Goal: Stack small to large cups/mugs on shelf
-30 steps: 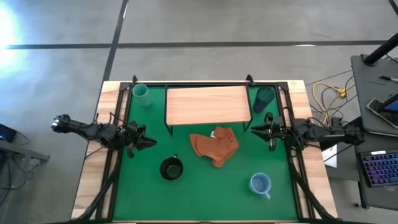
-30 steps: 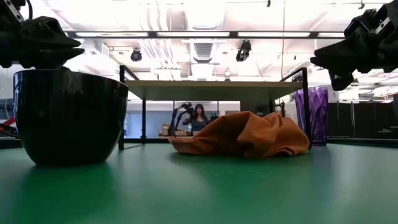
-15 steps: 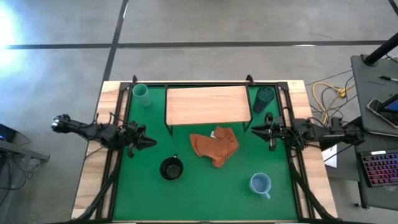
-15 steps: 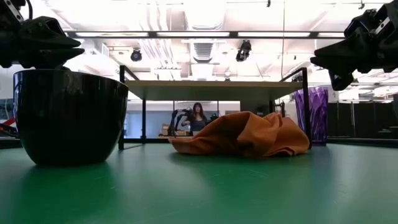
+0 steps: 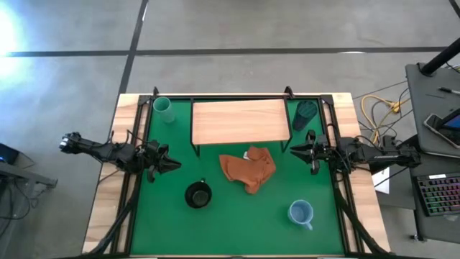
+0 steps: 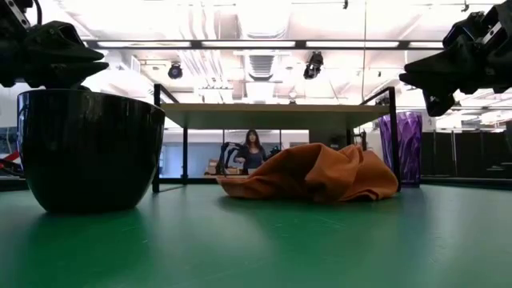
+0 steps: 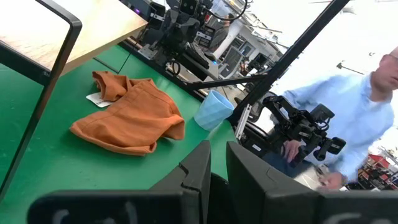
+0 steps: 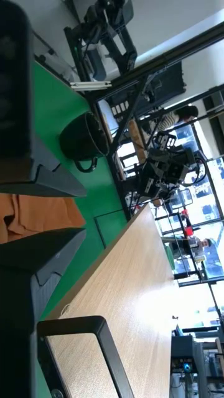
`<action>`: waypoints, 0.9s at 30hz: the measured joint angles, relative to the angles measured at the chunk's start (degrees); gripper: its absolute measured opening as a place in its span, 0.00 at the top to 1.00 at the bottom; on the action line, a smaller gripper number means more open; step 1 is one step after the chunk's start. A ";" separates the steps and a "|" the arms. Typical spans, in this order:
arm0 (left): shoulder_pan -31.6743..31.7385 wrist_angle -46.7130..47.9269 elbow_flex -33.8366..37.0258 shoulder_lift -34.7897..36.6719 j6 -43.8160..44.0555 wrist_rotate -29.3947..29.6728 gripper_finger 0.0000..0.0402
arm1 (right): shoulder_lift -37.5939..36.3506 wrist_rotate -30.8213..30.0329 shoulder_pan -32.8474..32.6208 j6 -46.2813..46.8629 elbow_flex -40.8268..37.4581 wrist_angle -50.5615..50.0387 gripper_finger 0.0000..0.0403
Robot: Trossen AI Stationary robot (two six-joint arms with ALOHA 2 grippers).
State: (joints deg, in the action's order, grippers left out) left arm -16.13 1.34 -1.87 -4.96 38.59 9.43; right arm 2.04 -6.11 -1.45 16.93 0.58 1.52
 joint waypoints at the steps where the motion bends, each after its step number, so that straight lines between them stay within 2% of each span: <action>1: 0.01 0.02 0.02 0.01 0.02 0.01 0.91 | -0.02 0.00 0.00 0.02 0.00 0.01 0.79; 23: 0.00 0.02 0.02 0.01 0.01 0.00 0.91 | 0.00 0.00 -0.02 -0.67 0.00 0.34 0.79; 27: -0.01 0.02 0.00 0.01 0.00 0.02 0.91 | 0.00 -0.01 -0.01 5.97 -0.02 4.80 0.79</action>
State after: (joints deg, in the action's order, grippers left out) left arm -16.14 1.37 -1.87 -4.95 38.59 9.45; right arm 2.04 -6.12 -1.46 22.89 0.56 6.32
